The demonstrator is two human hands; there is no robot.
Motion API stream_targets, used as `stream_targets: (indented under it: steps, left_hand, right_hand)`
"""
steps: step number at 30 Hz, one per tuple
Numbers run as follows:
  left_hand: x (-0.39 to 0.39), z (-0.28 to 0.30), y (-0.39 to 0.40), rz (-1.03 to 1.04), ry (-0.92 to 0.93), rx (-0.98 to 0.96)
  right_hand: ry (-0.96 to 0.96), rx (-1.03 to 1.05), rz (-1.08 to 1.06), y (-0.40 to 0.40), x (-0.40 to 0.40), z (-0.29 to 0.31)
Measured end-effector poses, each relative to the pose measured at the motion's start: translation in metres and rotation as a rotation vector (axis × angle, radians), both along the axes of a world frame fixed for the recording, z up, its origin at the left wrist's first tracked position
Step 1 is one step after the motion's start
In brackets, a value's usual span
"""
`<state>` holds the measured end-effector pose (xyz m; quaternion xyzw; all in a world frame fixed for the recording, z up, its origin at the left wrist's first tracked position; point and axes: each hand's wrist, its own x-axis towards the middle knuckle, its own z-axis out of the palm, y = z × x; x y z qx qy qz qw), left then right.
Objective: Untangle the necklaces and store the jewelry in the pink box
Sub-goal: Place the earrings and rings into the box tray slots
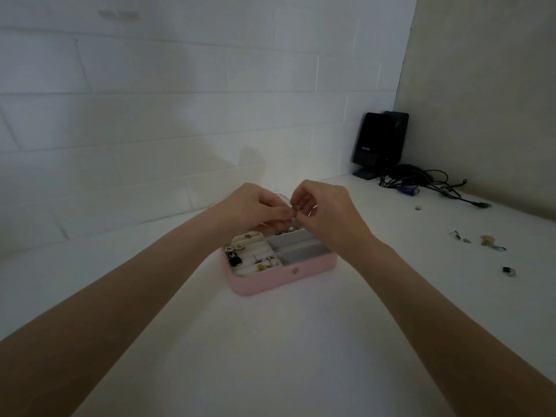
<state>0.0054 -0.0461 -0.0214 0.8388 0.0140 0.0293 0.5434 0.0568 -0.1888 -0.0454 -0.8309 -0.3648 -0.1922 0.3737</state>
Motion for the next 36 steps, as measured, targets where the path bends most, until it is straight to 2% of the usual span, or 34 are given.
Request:
stream_targets:
  steps: [6,10,16,23,28,32,36]
  left_hand:
    - [-0.005,-0.001,0.02,0.069,-0.03,-0.043]
    - [-0.012,-0.002,0.036,0.065,0.03,-0.163]
    - [-0.013,-0.007,0.058,-0.034,0.104,-0.254]
    - [-0.013,-0.012,0.068,-0.098,0.057,-0.291]
    - [-0.013,-0.019,0.073,-0.081,-0.083,-0.064]
    - [-0.015,-0.012,0.081,-0.082,-0.083,0.292]
    - [-0.017,-0.01,0.084,-0.115,-0.057,0.468]
  right_hand:
    - [0.01,0.012,0.108,0.017,-0.001,0.002]
    - [0.136,0.091,0.162,0.024,-0.001,0.004]
    - [0.439,0.229,0.344,0.026,-0.007,0.012]
    - [0.536,0.253,0.376,0.032,-0.01,0.015]
    - [0.574,0.227,0.31,0.039,-0.011,0.014]
    - [0.68,0.023,0.312,0.04,-0.01,0.015]
    - [0.711,-0.215,0.332,0.04,-0.009,0.019]
